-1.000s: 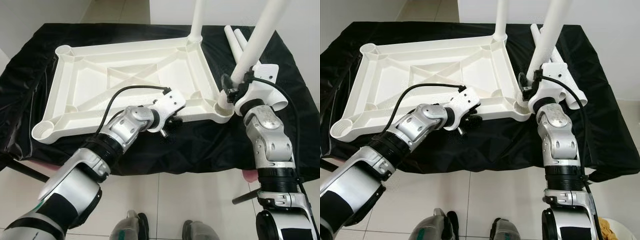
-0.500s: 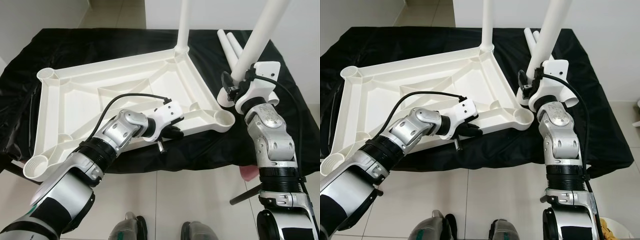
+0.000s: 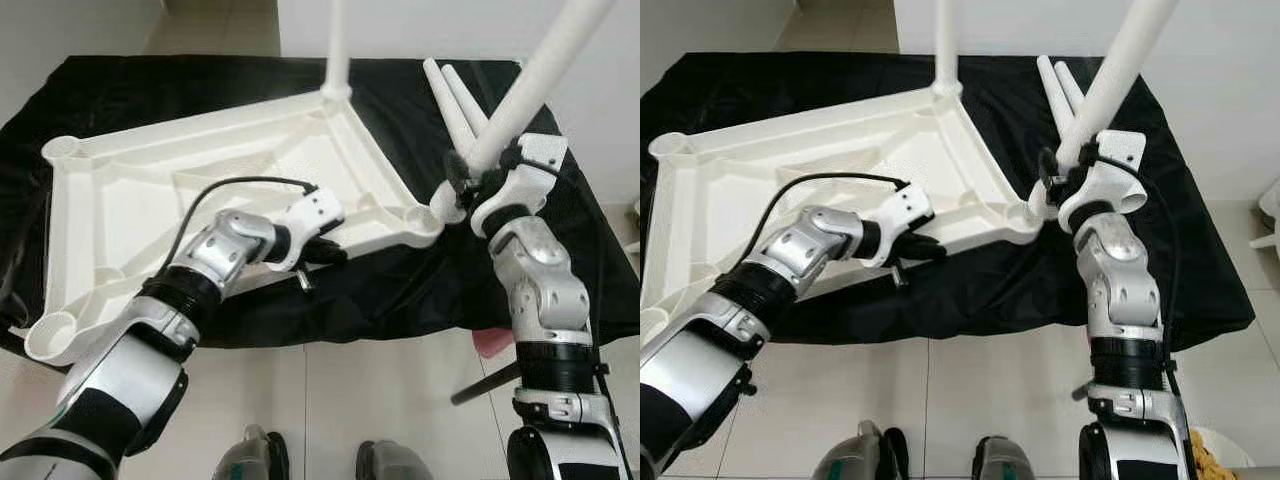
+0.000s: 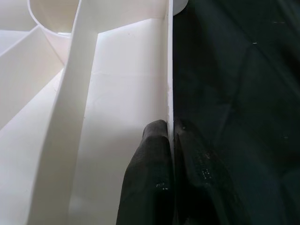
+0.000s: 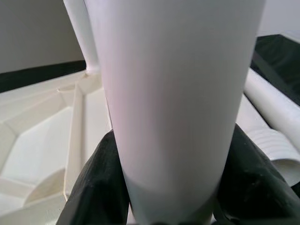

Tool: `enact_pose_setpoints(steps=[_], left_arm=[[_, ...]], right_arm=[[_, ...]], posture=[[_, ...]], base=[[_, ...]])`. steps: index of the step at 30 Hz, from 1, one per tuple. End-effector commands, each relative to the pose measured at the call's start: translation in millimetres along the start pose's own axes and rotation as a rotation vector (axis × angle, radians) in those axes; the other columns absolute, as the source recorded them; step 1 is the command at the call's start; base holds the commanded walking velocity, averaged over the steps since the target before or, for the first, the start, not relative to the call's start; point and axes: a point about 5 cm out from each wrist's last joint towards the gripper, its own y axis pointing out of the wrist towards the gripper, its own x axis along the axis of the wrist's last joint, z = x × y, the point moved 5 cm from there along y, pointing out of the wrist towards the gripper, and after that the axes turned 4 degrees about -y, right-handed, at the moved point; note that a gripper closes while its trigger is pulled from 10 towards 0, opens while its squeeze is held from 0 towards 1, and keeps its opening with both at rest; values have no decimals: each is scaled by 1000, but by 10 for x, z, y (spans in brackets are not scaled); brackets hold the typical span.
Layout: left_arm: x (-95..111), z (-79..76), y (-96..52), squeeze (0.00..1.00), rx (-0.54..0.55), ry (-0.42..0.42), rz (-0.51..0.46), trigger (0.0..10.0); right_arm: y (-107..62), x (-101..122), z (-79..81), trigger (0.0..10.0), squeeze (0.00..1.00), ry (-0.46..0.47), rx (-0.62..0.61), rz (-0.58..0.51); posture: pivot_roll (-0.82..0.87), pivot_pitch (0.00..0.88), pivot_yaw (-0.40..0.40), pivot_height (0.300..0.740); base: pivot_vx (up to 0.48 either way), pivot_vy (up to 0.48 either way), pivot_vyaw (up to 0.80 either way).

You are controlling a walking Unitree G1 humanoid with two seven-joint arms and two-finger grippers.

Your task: Building children table

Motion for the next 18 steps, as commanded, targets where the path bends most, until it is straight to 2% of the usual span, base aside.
enact_pose_setpoints(steps=[1, 7, 11, 18], left_arm=[[-8, 251, -149, 0, 181, -14, -15, 10000], [45, 182, -145, 0, 147, 8, -35, 10000], [178, -13, -141, 0, 66, 42, -78, 10000], [289, -181, -177, 0, 19, 93, -109, 10000]], right_arm=[[-5, 8, 26, 10000, 0, -17, 10, 1], [-8, 10, 49, 10000, 0, -48, 35, -10], [8, 77, 91, 10000, 0, -56, 66, -35], [54, 132, 165, 10000, 0, -52, 109, -45]], posture=[[-33, 122, 39, 740], [-34, 124, 38, 740], [-36, 126, 36, 740], [-25, 123, 26, 740]], base=[[0, 0, 0], [0, 0, 0], [0, 0, 0], [0, 0, 0]])
